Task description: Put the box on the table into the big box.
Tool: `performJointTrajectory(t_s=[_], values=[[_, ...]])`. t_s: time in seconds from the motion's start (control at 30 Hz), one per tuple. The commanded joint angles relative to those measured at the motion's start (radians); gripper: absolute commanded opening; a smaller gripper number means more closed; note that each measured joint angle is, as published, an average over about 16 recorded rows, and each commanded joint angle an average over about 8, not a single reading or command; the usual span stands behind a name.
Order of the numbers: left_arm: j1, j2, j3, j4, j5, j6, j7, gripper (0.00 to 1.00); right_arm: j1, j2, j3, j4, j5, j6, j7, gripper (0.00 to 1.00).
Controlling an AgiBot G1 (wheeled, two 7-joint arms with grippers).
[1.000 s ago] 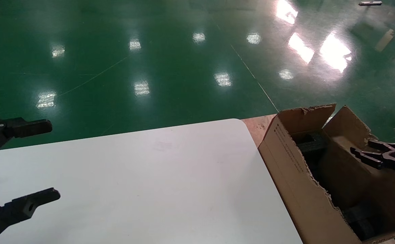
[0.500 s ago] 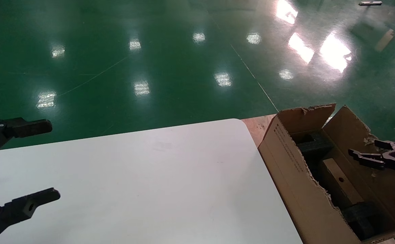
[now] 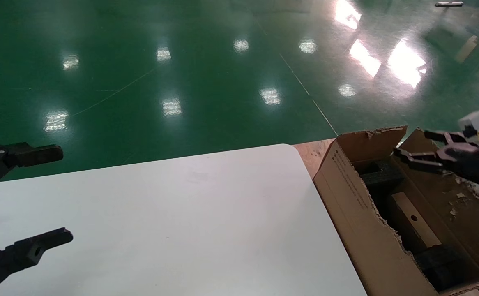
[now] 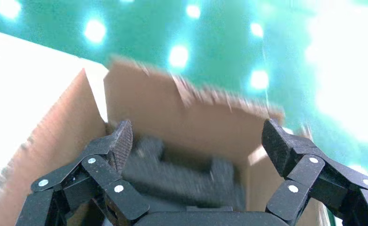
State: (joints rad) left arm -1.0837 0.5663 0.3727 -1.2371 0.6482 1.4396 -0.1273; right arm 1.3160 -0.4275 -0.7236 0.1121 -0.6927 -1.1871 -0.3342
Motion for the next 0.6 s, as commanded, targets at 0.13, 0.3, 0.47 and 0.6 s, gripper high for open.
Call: performJointTrajectory(t_s=[0.13,0.3,0.47,0.6], values=[[0.000,0.000,0.000,0.000,0.000,0.000,0.000,1.00,0.040,0.001,0.007,0.083,0.006,-0.022,-0.015,1.00],[0.000,0.000,0.000,0.000,0.000,0.000,0.000,1.00,0.070,-0.005,0.016,0.153,0.015,-0.013,-0.032,1.00],[0.000,0.000,0.000,0.000,0.000,0.000,0.000,1.00,0.074,-0.007,0.018,0.162,0.017,-0.009,-0.033,1.00],[0.000,0.000,0.000,0.000,0.000,0.000,0.000,1.00,0.068,-0.006,0.016,0.149,0.015,-0.009,-0.031,1.00]])
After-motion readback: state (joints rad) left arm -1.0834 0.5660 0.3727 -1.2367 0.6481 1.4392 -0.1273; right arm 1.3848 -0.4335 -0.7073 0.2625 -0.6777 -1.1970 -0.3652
